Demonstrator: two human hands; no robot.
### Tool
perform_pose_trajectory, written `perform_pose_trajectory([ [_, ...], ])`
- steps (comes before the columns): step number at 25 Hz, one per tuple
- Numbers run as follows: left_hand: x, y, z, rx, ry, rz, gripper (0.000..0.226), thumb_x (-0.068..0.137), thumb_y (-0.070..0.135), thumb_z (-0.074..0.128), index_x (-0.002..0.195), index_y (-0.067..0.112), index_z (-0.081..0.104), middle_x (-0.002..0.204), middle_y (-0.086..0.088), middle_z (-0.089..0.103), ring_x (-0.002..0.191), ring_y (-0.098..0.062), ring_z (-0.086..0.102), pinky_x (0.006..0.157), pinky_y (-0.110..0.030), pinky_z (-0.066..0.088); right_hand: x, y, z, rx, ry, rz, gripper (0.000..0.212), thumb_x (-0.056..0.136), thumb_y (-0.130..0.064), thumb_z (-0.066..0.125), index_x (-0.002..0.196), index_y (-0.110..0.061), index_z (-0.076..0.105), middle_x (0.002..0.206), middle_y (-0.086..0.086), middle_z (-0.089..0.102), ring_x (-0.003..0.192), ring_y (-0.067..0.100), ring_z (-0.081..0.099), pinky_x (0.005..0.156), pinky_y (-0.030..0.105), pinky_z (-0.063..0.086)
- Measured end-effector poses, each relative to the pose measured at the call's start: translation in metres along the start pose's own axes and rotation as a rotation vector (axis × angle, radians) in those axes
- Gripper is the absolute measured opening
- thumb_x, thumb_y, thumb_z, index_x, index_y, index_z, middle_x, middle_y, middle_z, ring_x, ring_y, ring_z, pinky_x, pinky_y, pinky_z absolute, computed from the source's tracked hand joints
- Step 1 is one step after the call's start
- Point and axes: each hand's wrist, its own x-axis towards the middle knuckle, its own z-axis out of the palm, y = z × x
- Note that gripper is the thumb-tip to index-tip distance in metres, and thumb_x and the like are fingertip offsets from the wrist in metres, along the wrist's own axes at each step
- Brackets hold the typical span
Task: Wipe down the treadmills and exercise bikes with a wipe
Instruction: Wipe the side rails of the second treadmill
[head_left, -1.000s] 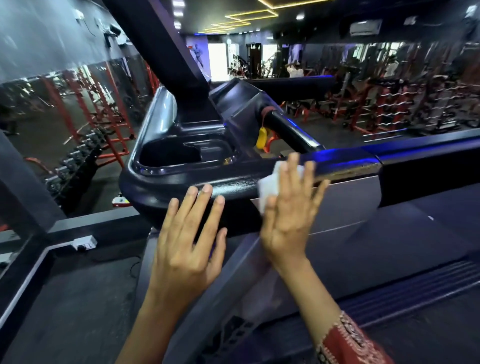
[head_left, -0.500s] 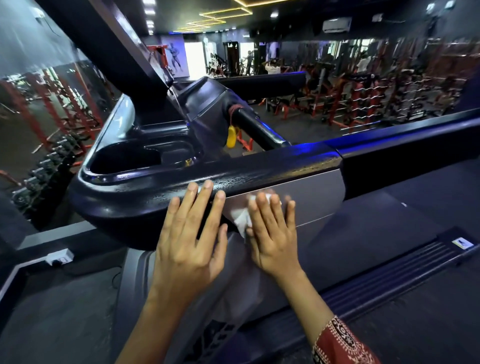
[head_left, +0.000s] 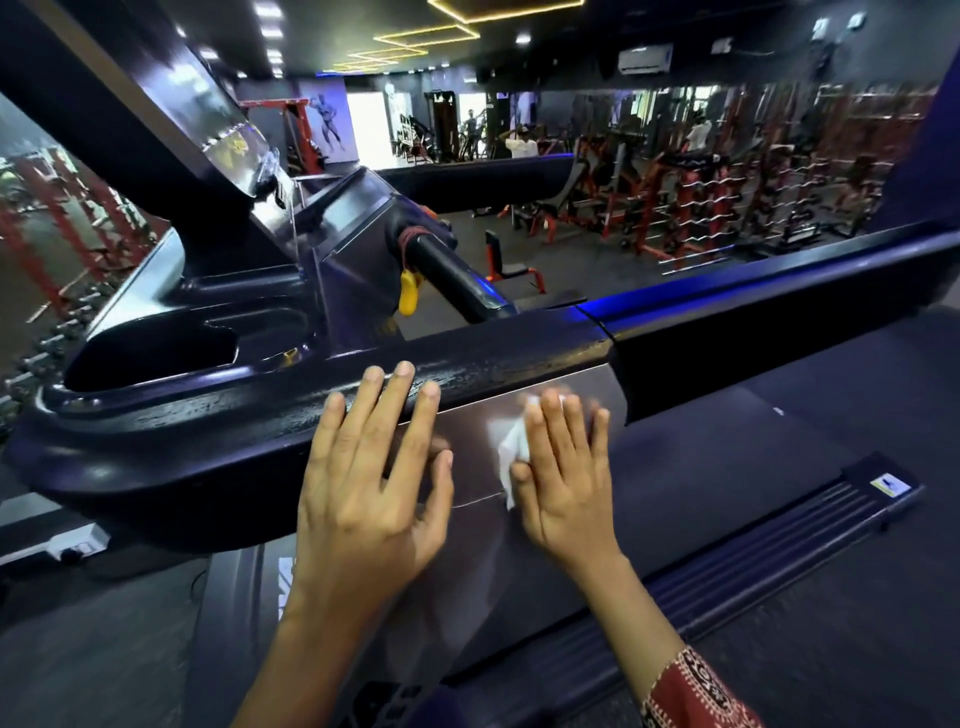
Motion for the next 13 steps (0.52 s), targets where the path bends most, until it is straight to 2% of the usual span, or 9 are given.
perform_pose_trajectory([
  [1, 0.002, 0.002, 0.001, 0.006, 0.004, -0.006, 0.042, 0.086, 0.017, 0.061, 0.125, 0.001, 0.059, 0.133, -0.019, 0.053, 0.128, -0.029, 0.045, 0.114, -0.042, 0.026, -0.005, 0.009, -0.002, -0.010, 0.003, 0.030, 0.053, 0.106, -0.031, 0.018, 0.154, -0.017, 0.000, 0.161, -0.005, -0.004, 0.148, 0.015, 0.000, 0.119, 0.043, 0.000],
  [3, 0.006, 0.003, 0.002, 0.015, 0.013, -0.025, 0.040, 0.085, 0.017, 0.062, 0.121, 0.001, 0.063, 0.130, -0.019, 0.056, 0.125, -0.029, 0.048, 0.111, -0.042, 0.029, 0.010, 0.018, -0.011, 0.052, 0.032, 0.288, 0.054, 0.106, -0.034, 0.016, 0.154, -0.016, 0.000, 0.161, -0.004, -0.002, 0.148, 0.013, -0.001, 0.119, 0.040, -0.002],
  [5, 0.010, 0.005, 0.002, 0.010, 0.023, -0.045, 0.037, 0.084, 0.017, 0.062, 0.118, 0.001, 0.065, 0.127, -0.019, 0.059, 0.122, -0.029, 0.050, 0.109, -0.043, 0.032, 0.046, 0.008, -0.020, 0.150, 0.078, 0.450, 0.053, 0.105, -0.032, 0.017, 0.151, -0.006, 0.018, 0.158, 0.006, 0.018, 0.148, 0.018, 0.006, 0.120, 0.039, 0.000],
  [6, 0.012, 0.004, 0.002, 0.006, 0.027, -0.055, 0.036, 0.084, 0.018, 0.061, 0.116, 0.001, 0.066, 0.126, -0.018, 0.060, 0.121, -0.029, 0.052, 0.108, -0.043, 0.033, 0.064, -0.002, -0.023, 0.183, 0.061, 0.406, 0.052, 0.105, -0.031, 0.019, 0.146, -0.002, 0.032, 0.153, 0.011, 0.031, 0.146, 0.023, 0.015, 0.120, 0.039, 0.003],
  [7, 0.014, 0.004, 0.002, 0.004, 0.028, -0.063, 0.036, 0.085, 0.019, 0.061, 0.115, 0.001, 0.066, 0.125, -0.018, 0.061, 0.120, -0.029, 0.053, 0.107, -0.044, 0.034, 0.077, -0.014, -0.026, 0.193, 0.014, 0.280, 0.050, 0.105, -0.029, 0.022, 0.138, 0.000, 0.044, 0.146, 0.014, 0.043, 0.143, 0.027, 0.026, 0.120, 0.041, 0.008],
  [9, 0.016, 0.000, 0.000, -0.001, 0.019, -0.071, 0.037, 0.086, 0.022, 0.058, 0.115, 0.001, 0.067, 0.124, -0.018, 0.061, 0.119, -0.029, 0.053, 0.107, -0.044, 0.034, 0.085, -0.035, -0.030, 0.172, -0.111, -0.023, 0.045, 0.103, -0.025, 0.031, 0.130, 0.001, 0.055, 0.136, 0.015, 0.054, 0.134, 0.030, 0.041, 0.119, 0.043, 0.017],
  [10, 0.016, -0.002, -0.002, -0.004, 0.014, -0.077, 0.037, 0.087, 0.023, 0.058, 0.115, 0.001, 0.067, 0.124, -0.018, 0.061, 0.119, -0.028, 0.053, 0.107, -0.044, 0.034, 0.082, -0.035, -0.033, 0.145, -0.152, -0.103, 0.044, 0.102, -0.024, 0.033, 0.130, 0.000, 0.056, 0.136, 0.015, 0.054, 0.132, 0.030, 0.043, 0.118, 0.043, 0.020],
  [11, 0.015, -0.005, -0.004, -0.003, 0.015, -0.087, 0.037, 0.087, 0.024, 0.058, 0.115, 0.001, 0.067, 0.123, -0.018, 0.062, 0.119, -0.028, 0.053, 0.107, -0.043, 0.034, 0.080, -0.028, -0.036, 0.109, -0.166, -0.103, 0.044, 0.102, -0.025, 0.034, 0.131, -0.001, 0.056, 0.136, 0.015, 0.054, 0.132, 0.029, 0.045, 0.117, 0.043, 0.021],
  [13, 0.012, -0.010, -0.010, 0.008, 0.031, -0.110, 0.037, 0.086, 0.024, 0.059, 0.113, 0.001, 0.068, 0.121, -0.017, 0.063, 0.117, -0.027, 0.054, 0.107, -0.043, 0.034, 0.084, -0.011, -0.042, 0.037, -0.145, 0.083, 0.046, 0.102, -0.029, 0.031, 0.128, -0.001, 0.058, 0.133, 0.014, 0.057, 0.129, 0.030, 0.047, 0.117, 0.044, 0.019],
])
